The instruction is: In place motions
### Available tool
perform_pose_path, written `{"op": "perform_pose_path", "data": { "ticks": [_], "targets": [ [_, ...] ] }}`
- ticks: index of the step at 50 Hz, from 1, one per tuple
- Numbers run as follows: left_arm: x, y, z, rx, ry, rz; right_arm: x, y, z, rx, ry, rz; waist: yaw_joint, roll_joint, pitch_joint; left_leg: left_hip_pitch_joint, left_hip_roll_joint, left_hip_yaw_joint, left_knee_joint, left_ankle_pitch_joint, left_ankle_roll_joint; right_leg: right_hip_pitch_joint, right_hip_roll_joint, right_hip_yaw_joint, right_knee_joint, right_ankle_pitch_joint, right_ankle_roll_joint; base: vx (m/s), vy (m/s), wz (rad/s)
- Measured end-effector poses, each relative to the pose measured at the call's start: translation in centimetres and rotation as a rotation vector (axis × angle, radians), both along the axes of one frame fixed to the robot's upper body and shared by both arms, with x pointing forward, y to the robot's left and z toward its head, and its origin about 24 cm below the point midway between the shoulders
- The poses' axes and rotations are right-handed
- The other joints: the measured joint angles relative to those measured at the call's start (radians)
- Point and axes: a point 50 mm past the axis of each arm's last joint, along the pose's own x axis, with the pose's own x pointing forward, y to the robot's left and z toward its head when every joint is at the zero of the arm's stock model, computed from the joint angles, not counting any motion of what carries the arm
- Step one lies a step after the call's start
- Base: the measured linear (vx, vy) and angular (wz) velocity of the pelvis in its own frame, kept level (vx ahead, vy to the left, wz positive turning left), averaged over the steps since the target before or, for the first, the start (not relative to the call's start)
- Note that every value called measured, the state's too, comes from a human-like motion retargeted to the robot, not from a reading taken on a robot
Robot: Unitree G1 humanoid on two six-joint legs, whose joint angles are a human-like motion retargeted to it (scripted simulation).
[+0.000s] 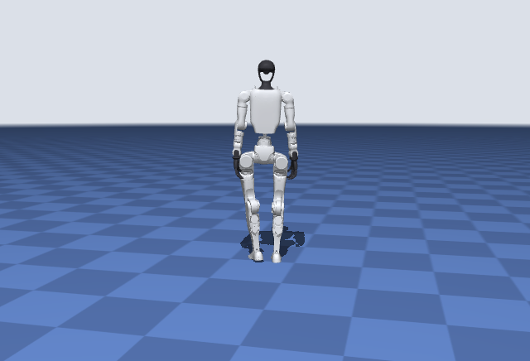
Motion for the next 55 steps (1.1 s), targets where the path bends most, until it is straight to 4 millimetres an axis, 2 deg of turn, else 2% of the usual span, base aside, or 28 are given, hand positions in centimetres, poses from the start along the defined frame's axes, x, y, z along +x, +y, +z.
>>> {"op": "perform_pose_path", "data": {
  "ticks": [5, 9, 22, 28, 38, 43, 49, 52, 55],
  "targets": [
    [-0.8, -0.4, 0.0, -0.010, 0.026, -0.010, 1.3, 0.3, 0.0, 0.014, -0.046, 0.001, 0.011, -0.007, 0.009, -0.002, -0.006, -0.004, 0.002, -0.003, 0.001, 0.002, -0.005, -0.002, -0.002, 0.006, 0.008, 0.00, 0.00, 0.00],
    [-1.3, -0.7, 0.1, -0.020, 0.037, -0.012, 1.4, 0.3, 0.1, 0.019, -0.051, 0.009, 0.022, -0.011, 0.012, -0.003, -0.010, -0.009, 0.002, -0.002, 0.002, 0.006, -0.011, -0.011, -0.005, 0.010, 0.015, 0.00, 0.00, 0.00],
    [-2.0, -0.6, 0.1, -0.024, 0.053, 0.005, -1.0, -0.3, 0.0, 0.007, 0.038, 0.001, 0.038, -0.019, 0.021, 0.002, -0.019, -0.015, -0.001, -0.003, 0.004, 0.014, -0.019, -0.021, -0.004, 0.025, 0.030, 0.00, 0.00, 0.00],
    [-1.9, -0.2, 0.2, -0.013, 0.049, 0.007, -1.3, -0.5, 0.1, 0.004, 0.052, 0.010, 0.036, -0.022, 0.020, -0.004, -0.016, 0.004, -0.002, -0.006, 0.003, -0.007, -0.020, -0.007, 0.015, 0.030, 0.038, -0.01, 0.00, -0.12],
    [-0.7, 0.3, 0.1, -0.002, 0.024, -0.026, 0.3, -0.9, 0.2, -0.007, 0.001, 0.085, 0.025, -0.035, 0.055, -0.010, -0.011, 0.111, -0.019, -0.017, 0.008, -0.068, -0.002, 0.064, 0.043, 0.067, 0.037, -0.10, -0.01, -0.50],
    [0.0, 0.6, 0.1, -0.003, 0.010, -0.036, 1.9, -0.6, 0.2, -0.002, -0.043, 0.089, 0.009, -0.035, 0.092, -0.008, 0.012, 0.210, -0.033, -0.030, 0.004, -0.116, 0.025, 0.099, 0.079, 0.036, 0.033, -0.20, -0.06, -1.12],
    [-0.3, 1.3, 0.2, 0.013, 0.037, -0.077, 2.0, -0.2, 0.2, 0.009, -0.052, 0.074, 0.012, -0.029, 0.101, -0.003, 0.050, 0.348, -0.043, -0.062, -0.014, -0.148, -0.014, -0.076, 0.094, -0.069, -0.015, -0.18, -0.09, -1.48],
    [-0.5, 1.4, 0.2, 0.016, 0.043, -0.081, 1.5, -0.5, 0.2, 0.001, -0.037, 0.066, 0.029, -0.021, 0.094, -0.001, 0.072, 0.423, -0.045, -0.083, -0.028, -0.149, -0.056, -0.230, 0.097, -0.131, -0.025, -0.14, -0.10, -1.73],
    [-0.3, 1.3, 0.2, 0.014, 0.035, -0.072, 0.9, -0.9, 0.2, -0.012, -0.019, 0.052, 0.030, -0.009, 0.086, 0.001, 0.096, 0.486, -0.041, -0.102, -0.045, -0.121, -0.112, -0.438, 0.097, -0.198, -0.007, -0.14, -0.12, -1.58]
  ]
}}
